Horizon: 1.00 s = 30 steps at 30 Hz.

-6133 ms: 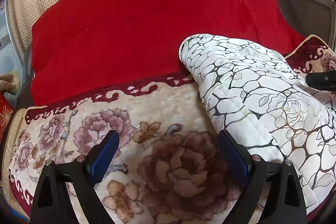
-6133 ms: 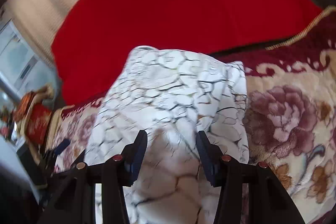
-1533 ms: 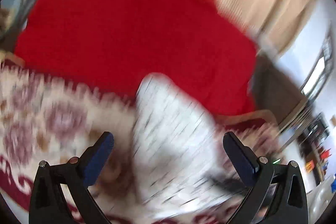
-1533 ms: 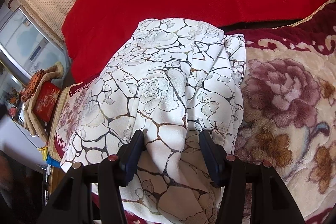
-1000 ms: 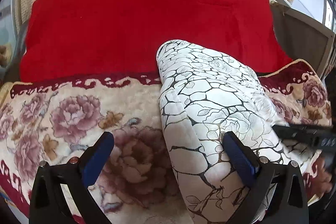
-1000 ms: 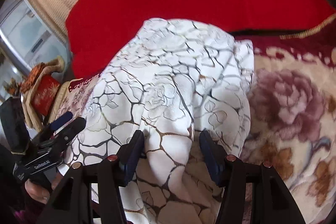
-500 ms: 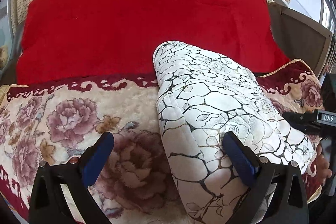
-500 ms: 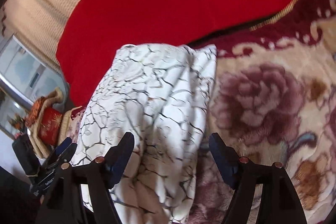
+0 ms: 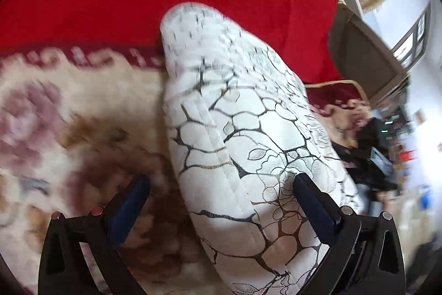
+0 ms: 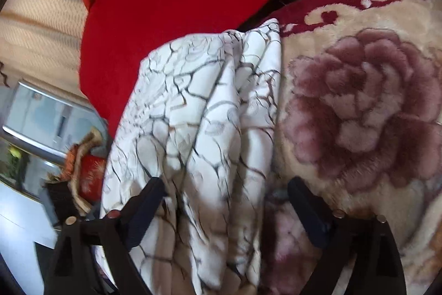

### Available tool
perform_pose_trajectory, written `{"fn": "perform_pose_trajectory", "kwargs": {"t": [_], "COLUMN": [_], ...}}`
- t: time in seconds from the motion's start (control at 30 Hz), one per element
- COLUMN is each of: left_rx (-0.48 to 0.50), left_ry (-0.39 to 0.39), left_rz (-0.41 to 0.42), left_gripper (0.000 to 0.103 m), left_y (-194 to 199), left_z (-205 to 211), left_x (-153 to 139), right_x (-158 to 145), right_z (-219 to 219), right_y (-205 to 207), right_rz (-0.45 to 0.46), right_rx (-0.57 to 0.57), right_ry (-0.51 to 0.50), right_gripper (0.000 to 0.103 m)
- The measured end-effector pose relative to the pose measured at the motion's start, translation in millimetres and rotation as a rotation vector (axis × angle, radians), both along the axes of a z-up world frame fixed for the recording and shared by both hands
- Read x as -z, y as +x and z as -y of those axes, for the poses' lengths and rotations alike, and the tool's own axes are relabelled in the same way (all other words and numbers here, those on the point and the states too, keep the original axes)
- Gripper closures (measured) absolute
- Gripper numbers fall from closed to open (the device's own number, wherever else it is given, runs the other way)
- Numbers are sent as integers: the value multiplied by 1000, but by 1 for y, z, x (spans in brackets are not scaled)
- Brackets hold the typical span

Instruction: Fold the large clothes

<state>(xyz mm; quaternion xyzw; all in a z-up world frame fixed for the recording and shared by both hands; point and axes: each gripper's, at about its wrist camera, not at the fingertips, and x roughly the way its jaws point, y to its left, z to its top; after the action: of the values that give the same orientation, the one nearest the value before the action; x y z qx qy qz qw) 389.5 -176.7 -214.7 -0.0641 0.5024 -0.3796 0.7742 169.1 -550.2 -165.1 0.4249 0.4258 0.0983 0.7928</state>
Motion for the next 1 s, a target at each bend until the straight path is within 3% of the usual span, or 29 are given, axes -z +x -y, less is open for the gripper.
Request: {"fn": "perform_pose_trajectory", "kwargs": {"t": [0.23, 0.27, 0.33, 0.4, 0.53, 0.6, 0.7, 1.0], "left_rx": [129, 133, 133, 133, 126, 123, 123, 67], "left_ry": [-118, -112, -103, -92, -63, -62, -45, -26], "left_rz": [-153, -144, -119, -72, 14, 38, 80, 230], "left_gripper": [0, 0, 0, 1, 13, 19, 25, 25], "left_y": [11, 9, 5, -1, -13, -15, -25, -68], "left_z": [20, 23, 27, 31, 36, 36, 37, 0], "left_x": [22, 22, 19, 14, 5, -1, -11, -56], "right_x": [-1, -2, 0, -1, -22, -32, -49, -94], "right_z": [-15, -19, -28, -37, -53, -61, -76, -139], "right_y": [30, 33, 40, 41, 38, 36, 32, 11], "right_rz": [46, 58, 48, 40, 85, 105, 146, 294], "right_rx": [-78, -89, -94, -91, -93, -89, -93, -166], "right_ry": [29, 28, 18, -30, -134, -171, -208, -255], "right_gripper": [0, 2, 18, 27, 49, 54, 57, 59]}}
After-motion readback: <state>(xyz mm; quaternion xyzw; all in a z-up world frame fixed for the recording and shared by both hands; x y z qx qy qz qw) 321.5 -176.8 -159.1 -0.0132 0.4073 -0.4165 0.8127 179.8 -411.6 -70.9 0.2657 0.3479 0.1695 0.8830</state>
